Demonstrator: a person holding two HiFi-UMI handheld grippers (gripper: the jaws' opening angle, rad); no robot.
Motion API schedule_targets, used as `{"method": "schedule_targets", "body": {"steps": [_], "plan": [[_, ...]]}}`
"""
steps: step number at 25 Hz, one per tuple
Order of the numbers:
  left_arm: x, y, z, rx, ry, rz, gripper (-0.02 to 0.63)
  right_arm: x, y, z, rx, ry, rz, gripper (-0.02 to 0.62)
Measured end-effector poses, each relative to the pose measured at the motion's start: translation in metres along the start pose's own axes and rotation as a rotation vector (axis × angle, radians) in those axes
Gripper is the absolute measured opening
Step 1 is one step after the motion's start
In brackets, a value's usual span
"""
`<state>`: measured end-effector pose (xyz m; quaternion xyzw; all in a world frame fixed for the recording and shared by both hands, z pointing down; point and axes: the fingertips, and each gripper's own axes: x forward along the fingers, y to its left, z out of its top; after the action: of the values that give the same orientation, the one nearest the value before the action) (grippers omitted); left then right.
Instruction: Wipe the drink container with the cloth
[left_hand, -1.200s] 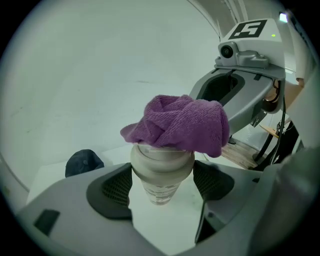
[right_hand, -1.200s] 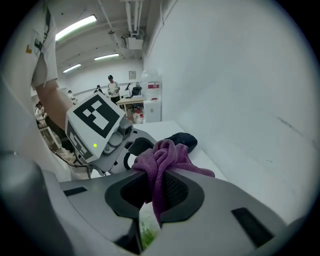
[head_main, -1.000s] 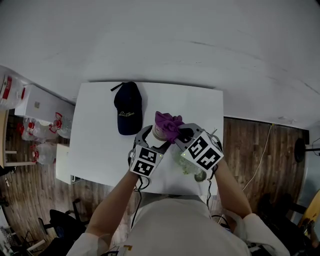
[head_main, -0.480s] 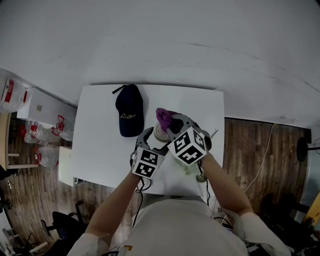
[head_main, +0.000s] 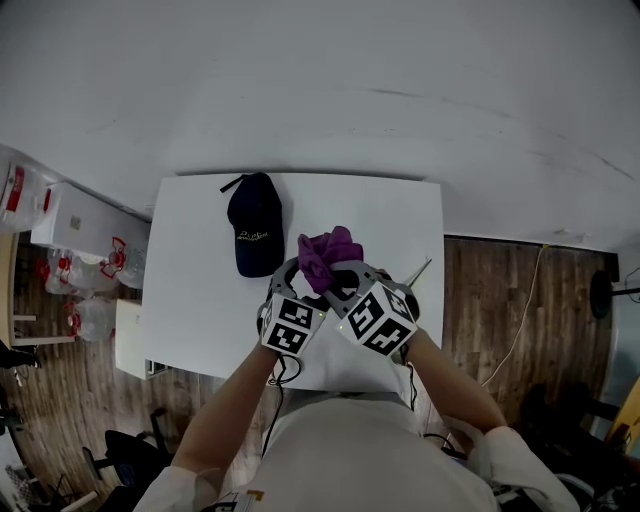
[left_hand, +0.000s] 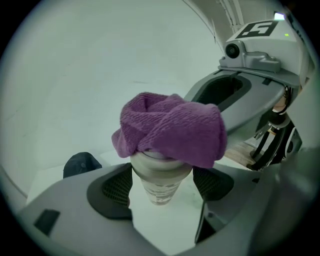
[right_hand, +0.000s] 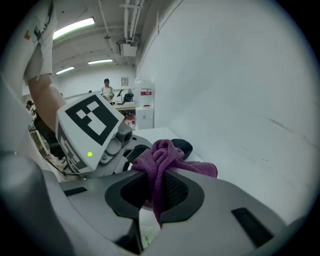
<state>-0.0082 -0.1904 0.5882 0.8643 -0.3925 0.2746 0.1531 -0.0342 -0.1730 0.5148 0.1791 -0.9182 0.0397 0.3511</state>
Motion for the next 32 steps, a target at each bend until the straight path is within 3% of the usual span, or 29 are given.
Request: {"method": "schedule_targets", "body": {"steps": [4, 10, 15, 21, 27, 29, 32], "plan": [[0.001, 0.000, 0.001, -0.003, -0.002, -0.007, 0.394, -0.014, -0.010, -0.009, 0.088, -0.009, -0.009, 0.074], [0.001, -0.001, 0.000, -0.005, -0.005, -0.013, 0.391, -0.016, -0.058, -0.024, 0.195, -0.013, -0.176, 0.074], [0.000, 0.000, 0.000, -0.007, -0.006, -0.012, 0.391, 0.002, -0.066, -0.002, 0.132, -0.030, -0.214, 0.074], [0.001, 0.001, 0.000, -0.007, 0.004, -0.017, 0.391, 0.029, -0.049, 0.022, 0.038, -0.039, -0.197, 0.074], [0.001, 0.000, 0.000, 0.002, 0.010, -0.014, 0.391, 0.010, -0.002, 0.007, -0.023, -0.055, -0.054, 0.074], [0.001, 0.000, -0.001, 0.004, 0.011, -0.019, 0.391, 0.000, 0.005, 0.001, -0.006, -0.063, -0.037, 0.074], [0.001, 0.001, -0.002, 0.001, 0.014, -0.029, 0.391, -0.012, -0.007, -0.008, 0.109, -0.108, -0.071, 0.074]]}}
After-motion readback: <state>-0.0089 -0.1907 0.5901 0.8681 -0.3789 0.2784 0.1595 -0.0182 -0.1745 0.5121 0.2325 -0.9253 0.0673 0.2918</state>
